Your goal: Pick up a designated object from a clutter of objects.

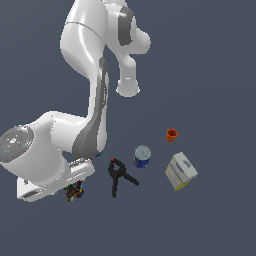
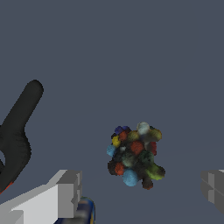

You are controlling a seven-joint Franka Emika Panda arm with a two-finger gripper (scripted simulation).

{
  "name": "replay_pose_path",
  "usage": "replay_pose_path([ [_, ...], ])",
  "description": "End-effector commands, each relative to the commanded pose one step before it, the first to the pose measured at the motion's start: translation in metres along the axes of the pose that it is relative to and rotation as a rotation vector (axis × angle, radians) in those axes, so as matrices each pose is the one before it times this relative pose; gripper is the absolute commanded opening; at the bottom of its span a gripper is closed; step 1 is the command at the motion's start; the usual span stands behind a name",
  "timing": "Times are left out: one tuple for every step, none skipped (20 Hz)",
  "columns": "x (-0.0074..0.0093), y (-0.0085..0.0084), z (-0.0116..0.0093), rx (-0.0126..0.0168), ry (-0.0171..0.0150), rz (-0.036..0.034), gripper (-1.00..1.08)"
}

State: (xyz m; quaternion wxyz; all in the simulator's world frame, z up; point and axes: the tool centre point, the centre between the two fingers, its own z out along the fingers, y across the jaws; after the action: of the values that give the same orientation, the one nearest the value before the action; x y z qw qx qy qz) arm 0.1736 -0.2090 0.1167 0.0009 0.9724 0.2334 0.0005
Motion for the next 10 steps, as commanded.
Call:
replay_pose_path([
  [-0.00135, 0.00523, 0.00772, 0.00079, 0.00018, -0.013, 1.0],
  [-0.00059, 0.00135, 0.00217, 0.00041, -0.00027, -0.00297, 1.0],
  [-0.00044, 0.00102, 0.00169, 0.00032, -0.00021, -0.00236, 1.0],
  [-0.00033, 0.00073, 0.00121, 0.00023, -0.00015, -0.00167, 1.0],
  [-0.00022, 0.00046, 0.00072, 0.00013, -0.00008, -0.00096, 1.0],
  [-0.00025, 0.00032, 0.0002, 0.0, 0.0, 0.0, 1.0],
  [-0.00011, -0.00091, -0.00061, 0.00055, -0.00101, 0.0026, 1.0],
  [-0.00002, 0.00002, 0.00047, 0.0, 0.0, 0.0, 1.0],
  [-0.00005, 0.00005, 0.0014, 0.0, 0.0, 0.0, 1.0],
  [-0.00008, 0.00008, 0.00233, 0.0, 0.0, 0.0, 1.0],
])
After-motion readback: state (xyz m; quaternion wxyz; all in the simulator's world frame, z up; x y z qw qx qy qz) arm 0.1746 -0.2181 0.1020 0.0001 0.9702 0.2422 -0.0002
